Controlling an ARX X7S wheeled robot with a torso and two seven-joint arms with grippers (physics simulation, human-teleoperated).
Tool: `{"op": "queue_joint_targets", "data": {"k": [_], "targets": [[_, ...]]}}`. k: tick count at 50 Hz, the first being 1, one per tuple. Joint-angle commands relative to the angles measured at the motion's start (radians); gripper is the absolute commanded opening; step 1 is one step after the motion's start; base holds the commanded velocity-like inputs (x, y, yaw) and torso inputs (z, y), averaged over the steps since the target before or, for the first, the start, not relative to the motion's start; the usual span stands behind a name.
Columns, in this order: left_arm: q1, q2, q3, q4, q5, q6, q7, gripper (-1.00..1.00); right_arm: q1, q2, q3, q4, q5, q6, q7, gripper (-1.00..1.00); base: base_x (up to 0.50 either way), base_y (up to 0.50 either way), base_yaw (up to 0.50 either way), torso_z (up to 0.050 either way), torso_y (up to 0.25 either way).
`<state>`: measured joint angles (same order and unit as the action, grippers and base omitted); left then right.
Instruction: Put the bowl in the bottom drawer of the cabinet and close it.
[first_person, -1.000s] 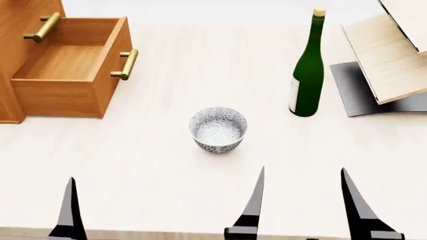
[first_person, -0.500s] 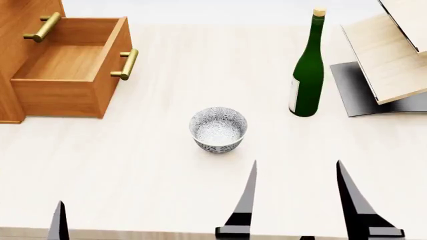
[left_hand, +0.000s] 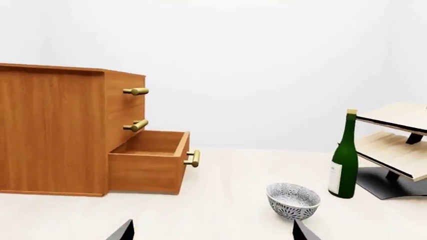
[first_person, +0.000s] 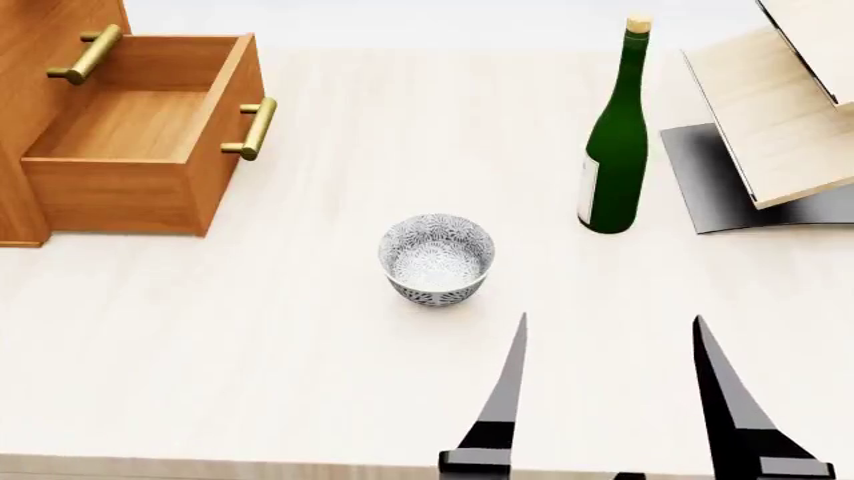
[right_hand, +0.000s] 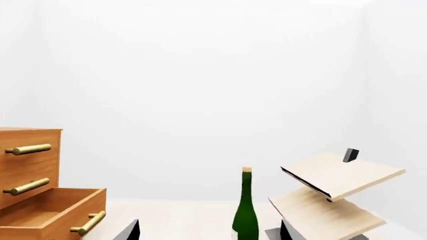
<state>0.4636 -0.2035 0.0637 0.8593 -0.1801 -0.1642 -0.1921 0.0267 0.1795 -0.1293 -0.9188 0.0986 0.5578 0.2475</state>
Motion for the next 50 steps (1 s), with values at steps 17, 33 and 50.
{"op": "queue_joint_targets", "data": {"k": [17,33,50], "targets": [[0.045,-0.021,0.018,0.016,-0.005,0.055,-0.012,1.0,0.007,0.013,0.029,-0.009,0.033,0.048,0.039,1.0,0.43,0.0,0.0,0.0,0.0],[0.049,-0.035,0.025,0.03,-0.013,0.057,-0.022,1.0,0.009,0.022,0.032,-0.012,0.049,0.049,0.052,1.0,0.5,0.0,0.0,0.0,0.0],[0.045,-0.045,0.036,0.024,-0.018,0.064,-0.031,1.0,0.006,0.043,0.023,-0.011,0.033,0.043,0.075,1.0,0.35,0.0,0.0,0.0,0.001]]}}
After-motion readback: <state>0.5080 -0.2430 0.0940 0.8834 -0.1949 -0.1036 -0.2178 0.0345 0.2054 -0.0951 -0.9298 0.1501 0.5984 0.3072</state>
